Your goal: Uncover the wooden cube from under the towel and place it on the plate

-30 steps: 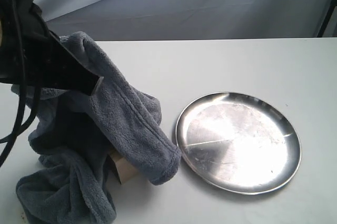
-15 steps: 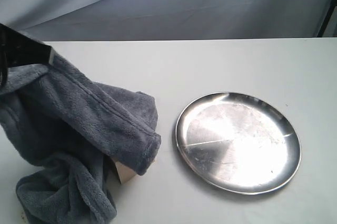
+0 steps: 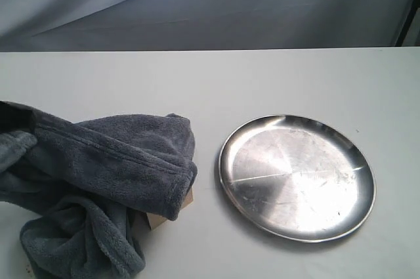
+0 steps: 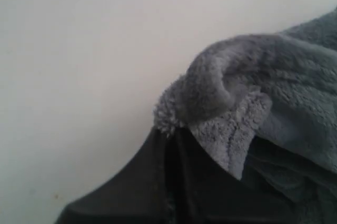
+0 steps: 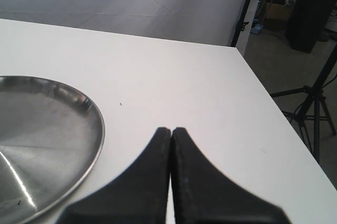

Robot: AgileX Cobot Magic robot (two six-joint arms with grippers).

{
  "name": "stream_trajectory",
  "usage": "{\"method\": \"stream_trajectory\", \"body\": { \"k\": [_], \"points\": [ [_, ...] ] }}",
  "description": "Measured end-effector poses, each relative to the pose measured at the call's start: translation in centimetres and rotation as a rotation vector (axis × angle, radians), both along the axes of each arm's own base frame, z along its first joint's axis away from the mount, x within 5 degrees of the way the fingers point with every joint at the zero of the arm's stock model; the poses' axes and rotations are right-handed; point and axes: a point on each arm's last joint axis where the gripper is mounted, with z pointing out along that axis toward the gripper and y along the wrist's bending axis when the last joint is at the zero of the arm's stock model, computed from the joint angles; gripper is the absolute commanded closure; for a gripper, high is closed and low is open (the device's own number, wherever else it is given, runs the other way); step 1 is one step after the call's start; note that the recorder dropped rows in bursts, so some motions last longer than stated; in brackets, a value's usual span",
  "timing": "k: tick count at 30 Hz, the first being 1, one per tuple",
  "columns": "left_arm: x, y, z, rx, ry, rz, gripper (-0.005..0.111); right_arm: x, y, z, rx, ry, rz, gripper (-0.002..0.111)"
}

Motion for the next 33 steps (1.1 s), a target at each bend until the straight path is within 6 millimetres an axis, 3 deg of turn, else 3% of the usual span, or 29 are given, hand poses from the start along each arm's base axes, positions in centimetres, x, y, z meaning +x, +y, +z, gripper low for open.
{"method": "stream_trajectory", "body": {
  "k": [6, 14, 17, 20, 22, 33],
  "points": [
    [-0.1, 0.1, -2.4, -0.026, 0.044, -0.017, 0.106, 0.0, 0.0, 0.0, 0.000, 0.000, 0.000, 0.108],
    [1.3, -0.9, -5.8, 0.008, 0.186, -0.135, 0.106, 0.0, 0.0, 0.0, 0.000, 0.000, 0.000, 0.108],
    [1.4, -1.3, -6.5, -0.019, 0.216, -0.170, 0.087, 0.0, 0.0, 0.0, 0.000, 0.000, 0.000, 0.108],
    [1.4, -1.4, -6.5, -0.020, 0.219, -0.176, 0.059, 0.0, 0.0, 0.0, 0.000, 0.000, 0.000, 0.108],
    [1.4, -1.4, -6.5, -0.022, 0.220, -0.176, 0.048, 0.0, 0.0, 0.0, 0.000, 0.000, 0.000, 0.108],
    [1.2, -1.3, -6.5, -0.015, 0.243, -0.170, 0.040, 0.0, 0.0, 0.0, 0.000, 0.000, 0.000, 0.108]
  ]
}}
